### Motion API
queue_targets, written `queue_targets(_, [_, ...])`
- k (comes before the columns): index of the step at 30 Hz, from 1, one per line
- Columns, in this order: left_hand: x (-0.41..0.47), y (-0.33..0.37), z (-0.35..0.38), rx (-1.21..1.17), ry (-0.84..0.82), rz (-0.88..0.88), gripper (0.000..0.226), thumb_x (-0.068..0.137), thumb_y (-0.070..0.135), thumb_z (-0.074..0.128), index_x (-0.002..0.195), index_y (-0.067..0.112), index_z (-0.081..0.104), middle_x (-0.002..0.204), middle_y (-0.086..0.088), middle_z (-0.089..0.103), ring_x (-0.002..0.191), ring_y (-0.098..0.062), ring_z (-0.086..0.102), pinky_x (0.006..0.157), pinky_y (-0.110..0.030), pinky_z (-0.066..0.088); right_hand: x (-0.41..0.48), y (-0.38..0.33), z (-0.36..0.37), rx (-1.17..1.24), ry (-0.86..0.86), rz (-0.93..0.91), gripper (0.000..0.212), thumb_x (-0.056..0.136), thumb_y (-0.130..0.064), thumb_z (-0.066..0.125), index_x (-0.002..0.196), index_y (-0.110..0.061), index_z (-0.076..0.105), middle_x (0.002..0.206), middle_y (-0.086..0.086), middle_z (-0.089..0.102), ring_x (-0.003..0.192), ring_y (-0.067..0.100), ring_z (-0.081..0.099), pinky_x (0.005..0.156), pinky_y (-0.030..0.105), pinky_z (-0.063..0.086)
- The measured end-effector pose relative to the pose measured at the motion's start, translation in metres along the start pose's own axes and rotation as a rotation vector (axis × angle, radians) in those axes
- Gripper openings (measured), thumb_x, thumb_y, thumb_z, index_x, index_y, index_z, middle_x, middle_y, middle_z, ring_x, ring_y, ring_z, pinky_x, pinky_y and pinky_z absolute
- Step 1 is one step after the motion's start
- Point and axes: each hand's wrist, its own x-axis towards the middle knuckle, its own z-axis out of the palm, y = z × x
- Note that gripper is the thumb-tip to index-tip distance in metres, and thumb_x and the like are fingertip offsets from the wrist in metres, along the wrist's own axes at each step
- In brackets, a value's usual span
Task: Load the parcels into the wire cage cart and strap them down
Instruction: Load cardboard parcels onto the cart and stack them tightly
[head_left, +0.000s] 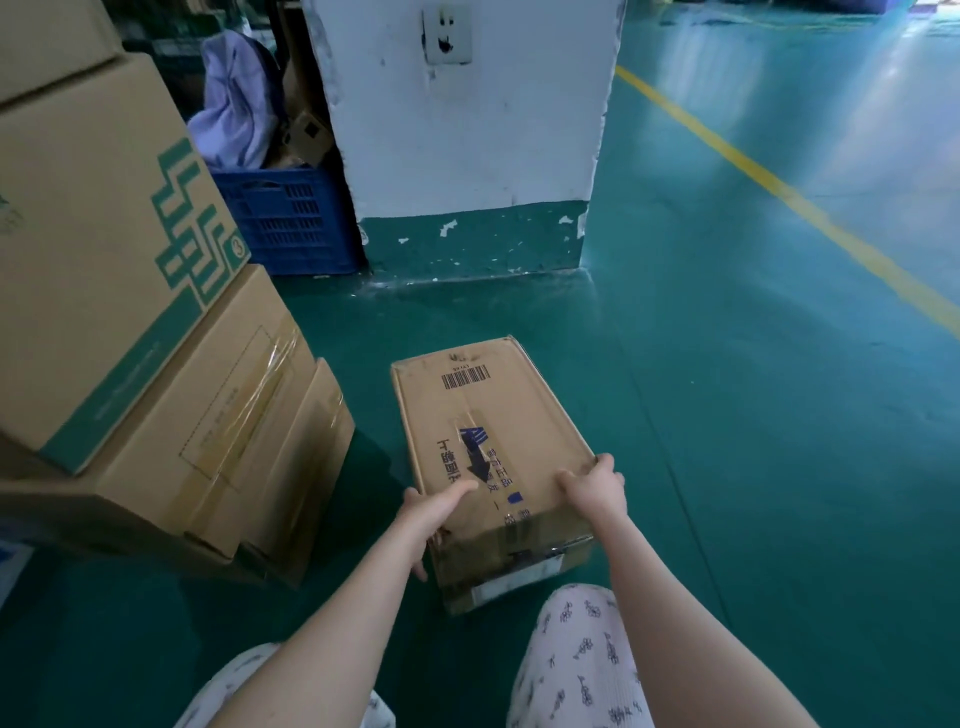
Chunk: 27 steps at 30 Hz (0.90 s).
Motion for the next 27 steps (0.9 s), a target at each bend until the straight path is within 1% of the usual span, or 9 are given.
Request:
queue_targets(4, [-0.010, 0.004, -0.004, -0.153, 0.047, 0.116, 0.091, 0.080, 0.048, 0.067, 0.145, 0.020, 0.011, 0.142, -0.015, 0.034, 0.124, -0.040, 0.040, 0.093, -0.063, 0.040, -0.012, -0.020, -0.012, 0.111, 0.061, -0.110, 0.056, 0.089, -0.027, 0.056, 0.136, -0.009, 0.031, 0.134, 0.014, 0.035, 0.117, 0.036, 0.044, 0.095, 0.042, 0.040])
queue_targets(7, [-0.024, 0.009, -0.011, -0.261, 0.055, 0.182, 0.084, 0.081, 0.049, 0.065, 0.144, 0.019, 0.017, 0.132, -0.014, 0.043, 0.105, -0.031, 0.050, 0.074, -0.046, 0.049, -0.026, -0.040, -0.021, 0.086, 0.117, -0.138, 0.056, 0.088, -0.029, 0.053, 0.135, -0.010, 0.032, 0.133, 0.011, 0.038, 0.118, 0.036, 0.044, 0.098, 0.049, 0.039])
queue_targets(10, [-0.033, 0.008, -0.020, -0.312, 0.111, 0.249, 0.073, 0.081, 0.048, 0.063, 0.137, 0.015, 0.031, 0.119, -0.011, 0.051, 0.094, -0.024, 0.052, 0.068, -0.035, 0.046, -0.036, -0.057, -0.026, 0.032, 0.140, -0.165, 0.058, 0.089, -0.033, 0.051, 0.137, -0.008, 0.031, 0.137, 0.011, 0.039, 0.123, 0.036, 0.042, 0.103, 0.059, 0.031])
queue_targets(12, [-0.043, 0.003, -0.025, -0.341, 0.150, 0.264, 0.063, 0.082, 0.048, 0.061, 0.131, 0.014, 0.040, 0.111, -0.009, 0.055, 0.089, -0.021, 0.054, 0.064, -0.031, 0.044, -0.045, -0.065, -0.022, -0.005, 0.111, -0.184, 0.061, 0.090, -0.034, 0.050, 0.139, -0.006, 0.028, 0.140, 0.013, 0.037, 0.125, 0.036, 0.039, 0.102, 0.054, 0.035])
queue_targets(14, [-0.051, -0.001, -0.031, -0.356, 0.211, 0.280, 0.059, 0.083, 0.048, 0.060, 0.129, 0.015, 0.042, 0.111, -0.008, 0.056, 0.090, -0.020, 0.055, 0.068, -0.033, 0.047, -0.055, -0.069, -0.014, -0.019, 0.087, -0.202, 0.062, 0.091, -0.034, 0.051, 0.140, -0.004, 0.026, 0.141, 0.014, 0.036, 0.126, 0.035, 0.038, 0.101, 0.049, 0.037])
queue_targets(17, [-0.062, -0.002, -0.043, -0.325, 0.352, 0.304, 0.063, 0.082, 0.053, 0.059, 0.131, 0.018, 0.043, 0.117, -0.007, 0.056, 0.102, -0.024, 0.055, 0.086, -0.038, 0.048, -0.065, -0.075, -0.003, -0.025, 0.070, -0.236, 0.063, 0.091, -0.037, 0.051, 0.138, -0.003, 0.028, 0.140, 0.015, 0.037, 0.126, 0.036, 0.038, 0.099, 0.047, 0.038])
queue_targets(21, [-0.075, -0.004, -0.058, -0.313, 0.465, 0.325, 0.062, 0.084, 0.055, 0.054, 0.133, 0.019, 0.040, 0.122, -0.004, 0.053, 0.106, -0.022, 0.051, 0.083, -0.037, 0.044, -0.076, -0.089, 0.003, -0.088, 0.069, -0.313, 0.061, 0.091, -0.039, 0.049, 0.136, -0.002, 0.031, 0.138, 0.016, 0.040, 0.123, 0.036, 0.041, 0.095, 0.044, 0.038])
queue_targets(25, [-0.085, -0.016, -0.074, -0.437, 0.433, 0.296, 0.052, 0.087, 0.054, 0.051, 0.126, 0.019, 0.043, 0.109, -0.003, 0.052, 0.094, -0.018, 0.050, 0.077, -0.034, 0.040, -0.087, -0.104, 0.005, -0.221, 0.104, -0.456, 0.054, 0.091, -0.040, 0.045, 0.130, -0.004, 0.039, 0.132, 0.014, 0.048, 0.118, 0.036, 0.046, 0.089, 0.041, 0.040])
queue_targets(27, [-0.090, -0.019, -0.082, -0.477, 0.422, 0.294, 0.052, 0.088, 0.054, 0.050, 0.124, 0.017, 0.045, 0.107, -0.003, 0.053, 0.095, -0.020, 0.050, 0.080, -0.034, 0.042, -0.093, -0.116, 0.004, -0.288, 0.119, -0.537, 0.051, 0.092, -0.040, 0.044, 0.128, -0.005, 0.043, 0.129, 0.014, 0.050, 0.116, 0.035, 0.048, 0.088, 0.040, 0.039])
